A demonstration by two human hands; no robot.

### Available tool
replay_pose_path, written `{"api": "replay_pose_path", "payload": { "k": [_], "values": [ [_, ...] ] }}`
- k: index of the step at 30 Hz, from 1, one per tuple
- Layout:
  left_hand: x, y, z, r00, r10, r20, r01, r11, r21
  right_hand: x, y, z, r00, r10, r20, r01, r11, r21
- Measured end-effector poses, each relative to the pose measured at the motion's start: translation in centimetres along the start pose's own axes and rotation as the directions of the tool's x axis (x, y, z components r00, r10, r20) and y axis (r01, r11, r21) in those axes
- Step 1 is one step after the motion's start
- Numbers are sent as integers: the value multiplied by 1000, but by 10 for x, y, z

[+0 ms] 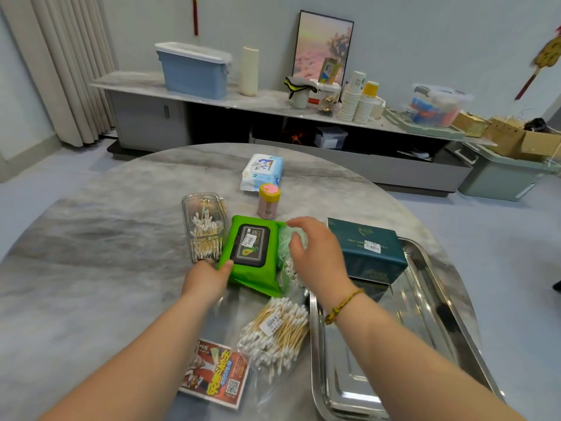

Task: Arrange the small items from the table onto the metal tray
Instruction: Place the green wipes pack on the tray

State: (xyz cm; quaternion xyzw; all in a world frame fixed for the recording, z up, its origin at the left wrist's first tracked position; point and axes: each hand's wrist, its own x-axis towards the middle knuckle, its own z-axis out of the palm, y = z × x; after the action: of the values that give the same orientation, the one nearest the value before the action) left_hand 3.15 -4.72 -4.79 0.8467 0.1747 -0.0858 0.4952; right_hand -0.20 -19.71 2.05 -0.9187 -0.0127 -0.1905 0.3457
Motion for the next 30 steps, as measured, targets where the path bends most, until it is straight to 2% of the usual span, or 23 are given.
{"api": "replay_pose_path", "payload": {
  "k": [3,8,13,17,19,21,23,26,29,30],
  "values": [
    [7,10,-5,994,-15,106,6,996,89,-18,-22,25,999,-15,39,11,995,100],
    [7,3,-18,989,-60,137,64,998,-23,-40,-23,55,973,146,177,-170,977,131],
    [1,-12,-31,988,-21,154,35,996,-84,-41,-18,60,940,278,198,-302,948,102],
    [-8,-32,-48,953,20,302,-14,1000,-22,-37,-19,67,928,304,213,-324,944,67],
    [-14,-42,-61,912,-18,410,-7,998,60,-36,-23,75,895,356,269,-383,922,52],
    [-16,-49,-69,883,-26,469,-7,998,70,-35,-25,83,841,436,320,-472,881,41],
    [-19,-48,-70,881,-19,473,54,997,-61,-33,-27,88,795,501,341,-549,834,54],
    [-24,-40,-62,895,-22,445,178,933,-312,-28,-25,91,763,537,360,-599,797,81],
    [-23,-40,-51,946,21,324,108,921,-374,-24,-21,91,711,580,398,-672,727,141],
    [-23,-41,-51,946,39,323,97,914,-394,-24,-20,91,698,578,422,-690,702,180]
  ]
}}
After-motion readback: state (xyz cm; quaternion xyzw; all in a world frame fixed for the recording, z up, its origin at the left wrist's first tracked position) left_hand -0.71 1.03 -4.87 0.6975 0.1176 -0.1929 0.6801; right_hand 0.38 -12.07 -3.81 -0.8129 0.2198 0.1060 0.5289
